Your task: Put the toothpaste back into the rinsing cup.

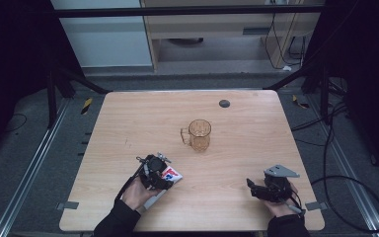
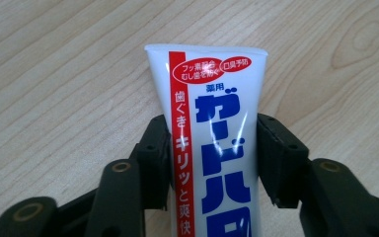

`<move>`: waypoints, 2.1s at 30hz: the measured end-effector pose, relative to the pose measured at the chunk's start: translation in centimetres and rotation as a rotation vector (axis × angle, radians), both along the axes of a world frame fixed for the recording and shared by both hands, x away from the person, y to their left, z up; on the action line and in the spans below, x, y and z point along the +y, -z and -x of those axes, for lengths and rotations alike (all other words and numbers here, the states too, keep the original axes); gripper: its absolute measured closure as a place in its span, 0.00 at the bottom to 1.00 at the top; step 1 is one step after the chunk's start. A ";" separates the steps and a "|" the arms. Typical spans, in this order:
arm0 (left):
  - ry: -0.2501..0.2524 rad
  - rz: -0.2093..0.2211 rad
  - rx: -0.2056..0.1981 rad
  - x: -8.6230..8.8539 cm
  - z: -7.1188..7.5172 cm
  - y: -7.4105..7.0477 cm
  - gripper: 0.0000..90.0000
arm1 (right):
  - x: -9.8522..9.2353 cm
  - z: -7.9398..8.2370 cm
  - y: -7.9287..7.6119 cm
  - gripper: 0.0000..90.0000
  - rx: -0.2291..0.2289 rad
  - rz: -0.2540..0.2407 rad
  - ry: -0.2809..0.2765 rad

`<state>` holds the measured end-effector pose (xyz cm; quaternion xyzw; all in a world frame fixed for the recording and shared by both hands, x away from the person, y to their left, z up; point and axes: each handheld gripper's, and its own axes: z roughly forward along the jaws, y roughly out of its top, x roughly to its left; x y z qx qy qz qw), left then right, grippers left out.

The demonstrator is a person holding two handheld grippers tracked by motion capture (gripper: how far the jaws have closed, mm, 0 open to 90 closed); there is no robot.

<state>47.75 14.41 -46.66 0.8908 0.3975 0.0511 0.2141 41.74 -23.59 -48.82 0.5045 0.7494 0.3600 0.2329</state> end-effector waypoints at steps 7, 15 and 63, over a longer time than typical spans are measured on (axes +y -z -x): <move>0.044 0.032 -0.033 0.5 0.8 -1.0 0.74 | -0.1 0.0 0.0 0.29 0.001 -0.004 0.004; 0.042 0.078 -0.090 1.6 1.5 -2.3 0.79 | -0.2 0.0 0.0 0.29 0.002 -0.002 0.005; -0.291 0.589 -0.778 3.6 -3.3 -10.2 0.80 | -0.3 0.3 -0.1 0.28 -0.052 -0.023 0.016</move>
